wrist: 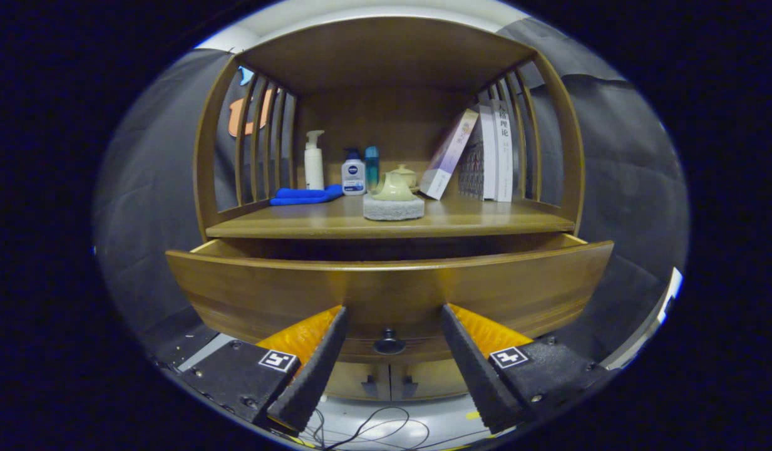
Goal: Pull open the drawer, take out the items inside it, and place them on the countertop above the cabinet.
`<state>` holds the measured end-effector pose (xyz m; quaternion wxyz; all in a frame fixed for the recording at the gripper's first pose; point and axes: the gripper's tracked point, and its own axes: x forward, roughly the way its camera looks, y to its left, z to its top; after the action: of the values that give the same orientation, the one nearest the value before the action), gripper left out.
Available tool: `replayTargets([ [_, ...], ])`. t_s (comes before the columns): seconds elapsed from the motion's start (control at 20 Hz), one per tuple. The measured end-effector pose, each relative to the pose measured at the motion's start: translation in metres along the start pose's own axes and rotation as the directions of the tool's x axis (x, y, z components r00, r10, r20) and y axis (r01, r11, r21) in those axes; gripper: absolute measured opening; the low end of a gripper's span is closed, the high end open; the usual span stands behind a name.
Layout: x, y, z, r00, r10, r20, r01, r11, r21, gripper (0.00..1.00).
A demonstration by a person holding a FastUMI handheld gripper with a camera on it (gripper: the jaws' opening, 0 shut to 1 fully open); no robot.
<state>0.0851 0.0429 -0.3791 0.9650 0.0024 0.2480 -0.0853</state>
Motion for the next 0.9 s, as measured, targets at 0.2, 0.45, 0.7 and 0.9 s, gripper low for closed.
replayTargets([
  [0.2, 0.028, 0.000, 0.008, 1.000, -0.003, -0.004, 0.003, 1.000, 0.003, 0.97],
  [0.45, 0.057, 0.001, 0.016, 1.000, -0.021, -0.014, 0.021, 1.000, 0.000, 0.97],
  [0.7, 0.048, 0.008, 0.018, 1.000, 0.018, -0.013, -0.018, 0.999, -0.030, 0.98],
  [0.9, -0.007, 0.023, 0.055, 0.991, 0.117, 0.069, -0.114, 0.992, -0.048, 0.98],
])
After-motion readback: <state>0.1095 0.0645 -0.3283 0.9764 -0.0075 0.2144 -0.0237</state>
